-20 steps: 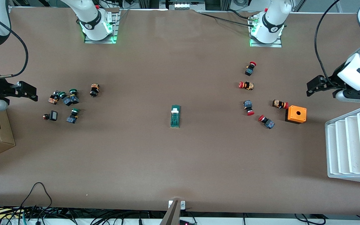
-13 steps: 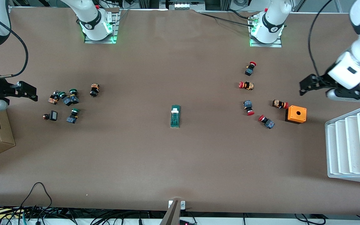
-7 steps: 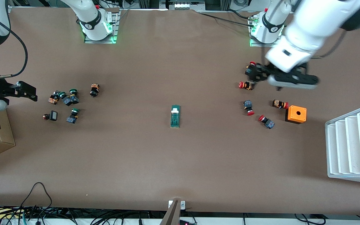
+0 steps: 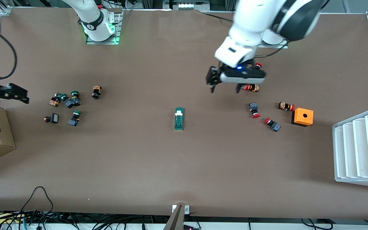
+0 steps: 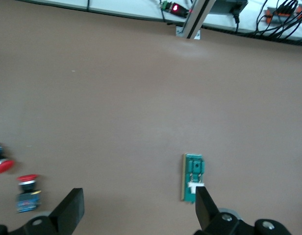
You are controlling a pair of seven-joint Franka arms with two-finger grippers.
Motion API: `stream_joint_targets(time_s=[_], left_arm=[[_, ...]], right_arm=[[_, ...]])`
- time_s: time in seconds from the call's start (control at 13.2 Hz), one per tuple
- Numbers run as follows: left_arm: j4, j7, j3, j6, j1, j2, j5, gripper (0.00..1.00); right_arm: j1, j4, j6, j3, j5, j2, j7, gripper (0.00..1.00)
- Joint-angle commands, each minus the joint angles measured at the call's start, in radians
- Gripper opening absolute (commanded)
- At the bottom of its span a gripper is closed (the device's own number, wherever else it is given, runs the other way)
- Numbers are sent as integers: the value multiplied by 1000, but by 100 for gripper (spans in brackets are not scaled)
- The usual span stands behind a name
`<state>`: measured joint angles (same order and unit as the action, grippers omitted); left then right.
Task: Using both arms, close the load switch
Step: 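Move the left gripper over the green load switch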
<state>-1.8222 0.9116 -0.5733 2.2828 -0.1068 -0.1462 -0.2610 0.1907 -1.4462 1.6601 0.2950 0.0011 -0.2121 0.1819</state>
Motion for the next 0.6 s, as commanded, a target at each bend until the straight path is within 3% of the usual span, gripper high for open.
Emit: stream_joint_targets(time_s=[0.0,0.23,0.38,0.53], left_arm=[[-75,267,-59,159,-5,-58,-227,100],[-118,719,-59,257,-77,-168,-713,100],[-118,1098,-59,248,-125,-249,-1070,100],[-120,1318,-59,160,-178,-324,-1304,100]], right_arm=[[1,0,-14,3,-3,10,-74,99],[-4,0,-13,7,42,4,-100,99],[-4,0,-13,6,71,-3,-159,99],[1,0,-13,4,76,-16,-170,99]])
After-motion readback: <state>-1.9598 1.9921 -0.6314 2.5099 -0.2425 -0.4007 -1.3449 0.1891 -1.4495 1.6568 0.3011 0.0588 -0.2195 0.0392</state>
